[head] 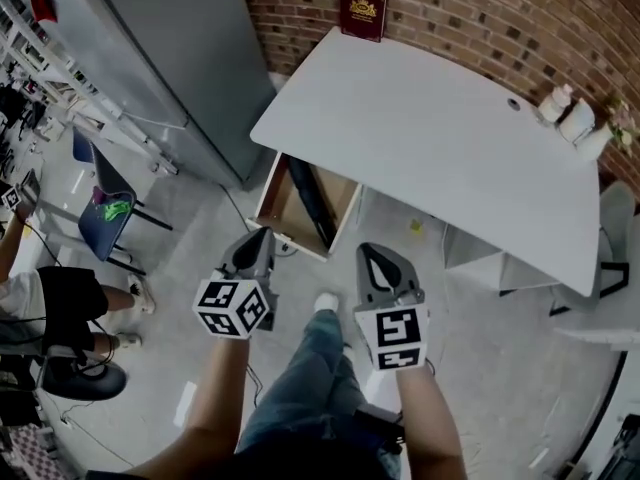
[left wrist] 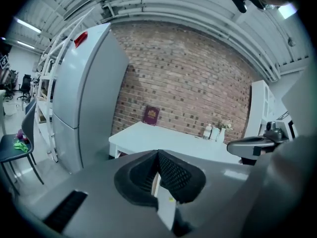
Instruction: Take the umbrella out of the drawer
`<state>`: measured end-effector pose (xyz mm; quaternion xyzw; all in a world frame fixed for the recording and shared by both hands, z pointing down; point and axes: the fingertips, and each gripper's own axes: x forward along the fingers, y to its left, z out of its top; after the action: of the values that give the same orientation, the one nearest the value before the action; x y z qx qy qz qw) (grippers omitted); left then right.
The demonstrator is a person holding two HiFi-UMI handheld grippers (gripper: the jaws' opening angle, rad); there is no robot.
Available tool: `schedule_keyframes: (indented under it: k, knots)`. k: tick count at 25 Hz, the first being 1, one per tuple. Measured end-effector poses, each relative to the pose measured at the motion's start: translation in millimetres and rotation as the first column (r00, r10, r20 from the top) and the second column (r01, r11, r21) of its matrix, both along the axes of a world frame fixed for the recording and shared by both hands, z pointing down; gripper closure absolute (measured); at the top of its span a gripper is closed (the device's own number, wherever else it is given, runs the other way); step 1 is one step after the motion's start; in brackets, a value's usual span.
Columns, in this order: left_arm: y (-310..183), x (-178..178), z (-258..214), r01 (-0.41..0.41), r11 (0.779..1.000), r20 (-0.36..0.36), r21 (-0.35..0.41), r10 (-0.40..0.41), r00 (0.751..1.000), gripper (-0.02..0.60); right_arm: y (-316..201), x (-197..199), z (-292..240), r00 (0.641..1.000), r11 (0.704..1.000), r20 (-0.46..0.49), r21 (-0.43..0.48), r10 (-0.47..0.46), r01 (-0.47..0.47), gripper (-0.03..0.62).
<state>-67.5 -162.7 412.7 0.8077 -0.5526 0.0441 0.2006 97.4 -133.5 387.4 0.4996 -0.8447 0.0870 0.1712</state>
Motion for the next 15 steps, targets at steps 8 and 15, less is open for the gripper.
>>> schedule_keyframes:
  k: [8, 15]
  knots:
    - [-66, -2, 59, -0.010, 0.995, 0.009, -0.099, 0.011, 1.000, 0.584, -64, -10, 61, 1.000, 0.992, -0.016, -0.123, 0.021, -0.023, 0.602]
    - [-121, -1, 113, -0.049, 0.982, -0.006, -0.181, 0.049, 0.999, 0.584, -109, -26, 106, 1.000, 0.981, -0.030, -0.195, -0.006, 0.001, 0.602]
